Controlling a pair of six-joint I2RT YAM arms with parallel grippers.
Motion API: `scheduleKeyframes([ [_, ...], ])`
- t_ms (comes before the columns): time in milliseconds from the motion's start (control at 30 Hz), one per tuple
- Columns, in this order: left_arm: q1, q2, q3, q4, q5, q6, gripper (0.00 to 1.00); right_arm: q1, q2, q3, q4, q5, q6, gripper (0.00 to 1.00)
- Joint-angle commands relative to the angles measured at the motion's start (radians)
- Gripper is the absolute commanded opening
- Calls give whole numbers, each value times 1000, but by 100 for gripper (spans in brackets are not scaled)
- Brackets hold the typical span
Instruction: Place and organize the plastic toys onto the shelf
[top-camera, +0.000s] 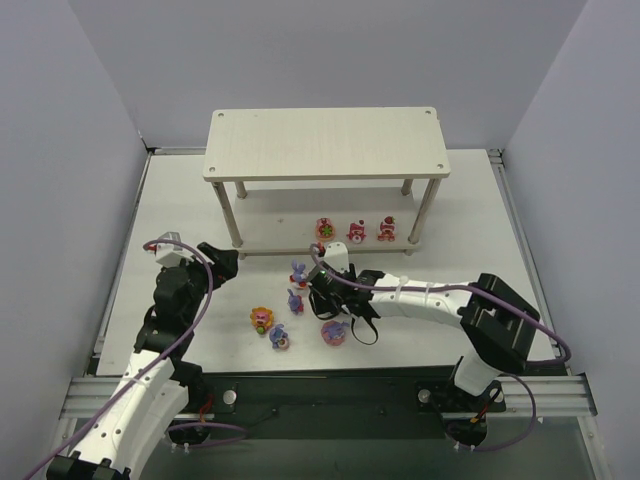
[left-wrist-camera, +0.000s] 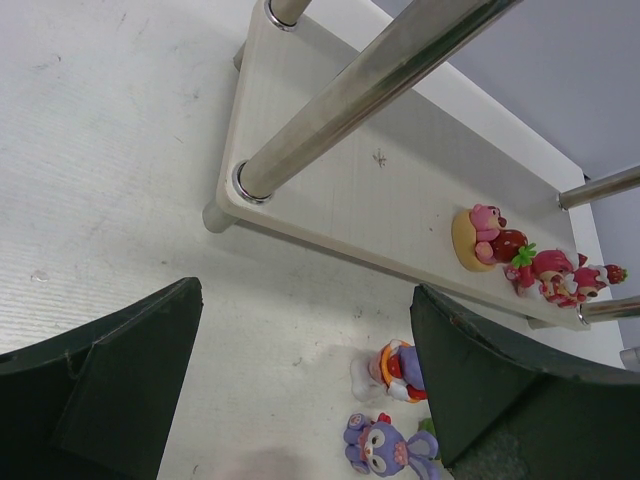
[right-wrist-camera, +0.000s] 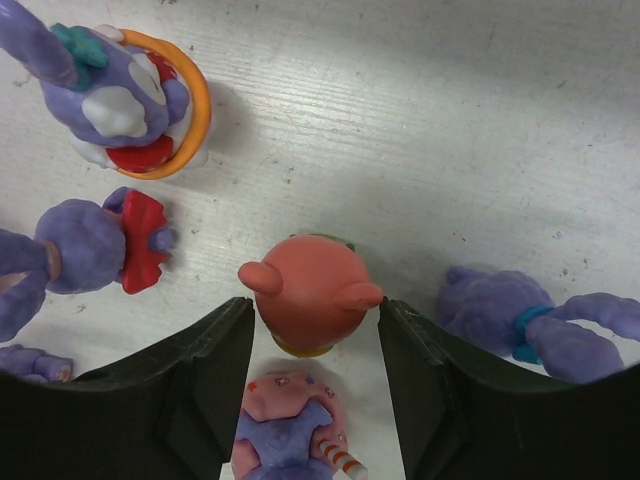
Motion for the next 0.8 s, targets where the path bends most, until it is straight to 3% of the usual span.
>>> scheduleKeyframes([
  [0,3,-3,53,11,8,-8,95,5,25,37,-22,53,40,51],
  [133,3,-3,51,11,6,-6,95,7,30,42,-22,75,50,35],
  [300,3,-3,50,12,5,-6,95,11,-20,49,-36,116,41,4],
  [567,3,0,42,20,3,-6,95,13,-145,121,-71,153,-31,0],
  [767,3,-3,40,17,2,-6,95,13,-134,259,-71,162,-115,0],
])
